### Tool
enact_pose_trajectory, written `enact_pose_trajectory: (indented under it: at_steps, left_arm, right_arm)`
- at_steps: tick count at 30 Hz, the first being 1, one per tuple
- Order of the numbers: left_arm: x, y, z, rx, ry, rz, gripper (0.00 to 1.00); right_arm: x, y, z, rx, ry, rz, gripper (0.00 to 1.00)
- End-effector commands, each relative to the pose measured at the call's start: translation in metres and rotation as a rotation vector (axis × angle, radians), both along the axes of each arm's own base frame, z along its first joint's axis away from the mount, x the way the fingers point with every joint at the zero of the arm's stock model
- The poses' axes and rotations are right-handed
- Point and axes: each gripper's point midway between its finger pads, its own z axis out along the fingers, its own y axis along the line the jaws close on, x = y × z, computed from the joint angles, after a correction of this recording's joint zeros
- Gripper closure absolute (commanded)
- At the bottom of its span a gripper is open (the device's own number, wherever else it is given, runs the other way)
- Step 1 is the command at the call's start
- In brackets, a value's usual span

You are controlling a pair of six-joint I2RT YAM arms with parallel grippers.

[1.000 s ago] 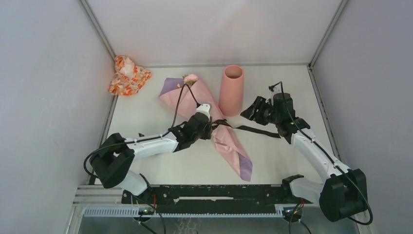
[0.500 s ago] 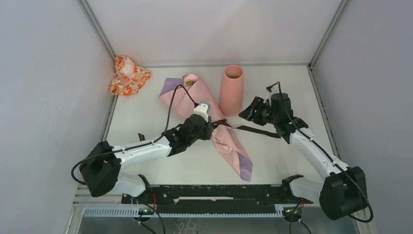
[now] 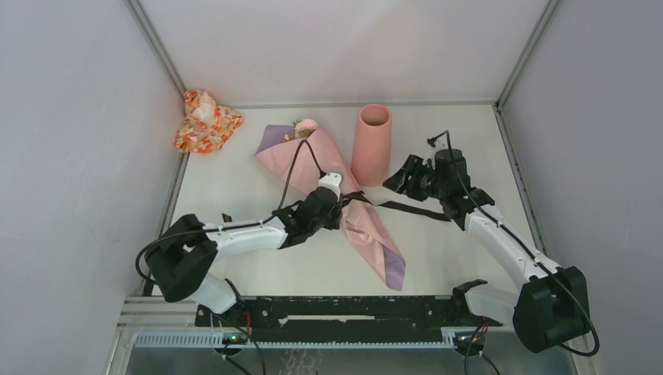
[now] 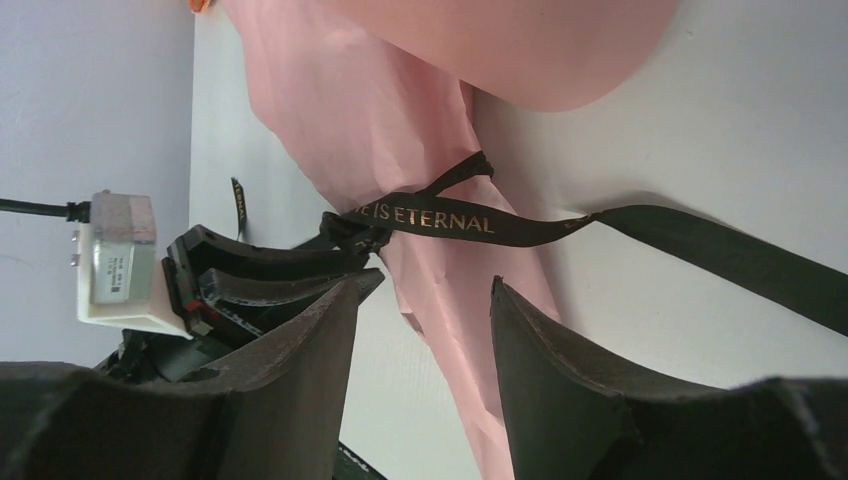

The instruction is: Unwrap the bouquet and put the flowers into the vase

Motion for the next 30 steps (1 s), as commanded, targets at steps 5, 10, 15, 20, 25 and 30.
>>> enact_pose_trajectory:
  at_steps: [5,10,15,20,25,30]
  left_arm:
    - [0.018,-0.005,0.020,-0.011,-0.084,0.037,0.69]
    - [0.018,0.003,0.035,-0.027,-0.121,0.061,0.69]
    - [0.020,-0.001,0.029,-0.004,-0.117,0.048,0.64]
    - [0.020,-0.012,0.018,-0.005,-0.077,0.020,0.64]
    - [0.020,-0.012,0.015,0.004,-0.078,0.020,0.63]
    - [0.025,-0.014,0.012,0.023,-0.086,0.027,0.63]
  right_arm:
    - [0.006,0.009,0.017,0.030,-0.058,0.017,0.40]
    - [0.006,0.013,0.015,0.033,-0.056,0.027,0.40]
    - [0.005,0.020,0.016,0.049,-0.053,0.041,0.41]
    - [0.003,0.022,0.015,0.045,-0.051,0.046,0.41]
    - [0.003,0.023,0.016,0.047,-0.054,0.047,0.41]
    - [0.002,0.030,0.017,0.059,-0.057,0.064,0.41]
